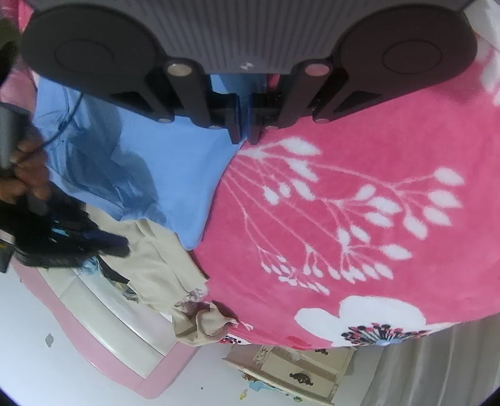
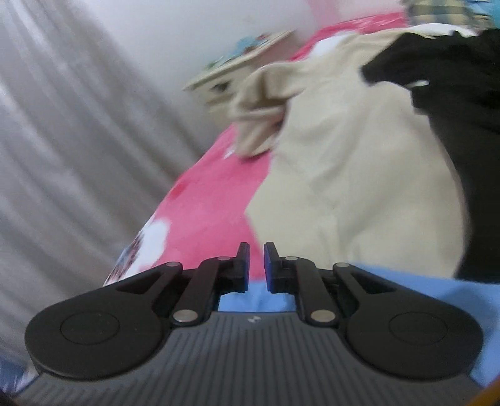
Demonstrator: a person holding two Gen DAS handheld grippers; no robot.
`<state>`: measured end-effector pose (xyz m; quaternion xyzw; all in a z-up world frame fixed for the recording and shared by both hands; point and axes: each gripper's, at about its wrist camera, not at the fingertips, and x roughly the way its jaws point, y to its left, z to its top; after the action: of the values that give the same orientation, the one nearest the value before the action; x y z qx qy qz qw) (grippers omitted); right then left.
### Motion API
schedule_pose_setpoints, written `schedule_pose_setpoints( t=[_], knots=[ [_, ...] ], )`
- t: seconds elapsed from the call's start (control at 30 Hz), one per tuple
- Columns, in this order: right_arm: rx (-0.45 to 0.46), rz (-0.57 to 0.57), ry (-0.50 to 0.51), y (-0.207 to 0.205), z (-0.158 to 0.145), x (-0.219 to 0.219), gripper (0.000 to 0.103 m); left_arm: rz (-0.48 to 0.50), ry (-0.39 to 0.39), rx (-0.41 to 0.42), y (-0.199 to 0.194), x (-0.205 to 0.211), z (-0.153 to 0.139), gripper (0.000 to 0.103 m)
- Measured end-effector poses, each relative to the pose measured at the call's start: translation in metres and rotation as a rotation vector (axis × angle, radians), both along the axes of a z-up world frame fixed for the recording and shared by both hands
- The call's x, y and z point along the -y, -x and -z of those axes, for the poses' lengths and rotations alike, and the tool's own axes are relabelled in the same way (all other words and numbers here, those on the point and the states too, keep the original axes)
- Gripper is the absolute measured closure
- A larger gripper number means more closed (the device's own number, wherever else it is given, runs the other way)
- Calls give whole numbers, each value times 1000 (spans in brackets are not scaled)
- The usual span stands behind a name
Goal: Fold clothes
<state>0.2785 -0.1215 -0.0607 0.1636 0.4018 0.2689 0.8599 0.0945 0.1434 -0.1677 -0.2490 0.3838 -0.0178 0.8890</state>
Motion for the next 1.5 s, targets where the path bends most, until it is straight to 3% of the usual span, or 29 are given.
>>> schedule_pose_setpoints(
  t=[0.1, 0.17, 0.2, 0.23, 0.33, 0.5, 0.63, 0.8, 0.93, 1.07, 1.13, 1.23, 1.37, 1.5],
  knots=[
    [-7, -53, 69, 12, -3, 6, 93, 5, -15, 1, 0, 1, -5, 92],
    [-16, -25, 57, 18, -7, 19, 93, -25, -14, 10, 3, -1, -14, 80],
    [-17, -8, 25, 23, -11, 28, 93, -43, -13, 16, 5, -3, -18, 65],
    [-12, 5, -18, 28, -18, 39, 93, -63, -19, 27, 7, -4, -24, 58],
    [34, 37, -87, 51, -46, 73, 93, -92, -32, 65, 19, -7, -51, 57],
    [115, 81, -101, 113, -105, 134, 93, -70, -23, 174, 51, -5, -122, 53],
    [218, 124, -89, 195, -155, 186, 93, 16, -49, 254, 82, 6, -189, 51],
    [335, 219, -87, 322, -206, 241, 85, 118, -201, 294, 146, 15, -269, 48],
    [366, 285, -103, 417, -228, 270, 79, 115, -260, 294, 197, 2, -295, 48],
    [315, 247, -362, 467, -222, 284, 79, 107, -266, 247, 238, -10, -287, 48],
    [289, 215, -414, 475, -211, 278, 77, 138, -228, 182, 249, -11, -267, 48],
    [214, 194, -337, 469, -182, 253, 76, 177, -231, 53, 259, -5, -216, 48],
    [43, 161, -218, 446, -119, 207, 74, 220, -327, -88, 274, 8, -147, 57],
    [-115, 87, -202, 427, -65, 162, 74, 275, -377, -145, 301, 16, -102, 65]
  ],
)
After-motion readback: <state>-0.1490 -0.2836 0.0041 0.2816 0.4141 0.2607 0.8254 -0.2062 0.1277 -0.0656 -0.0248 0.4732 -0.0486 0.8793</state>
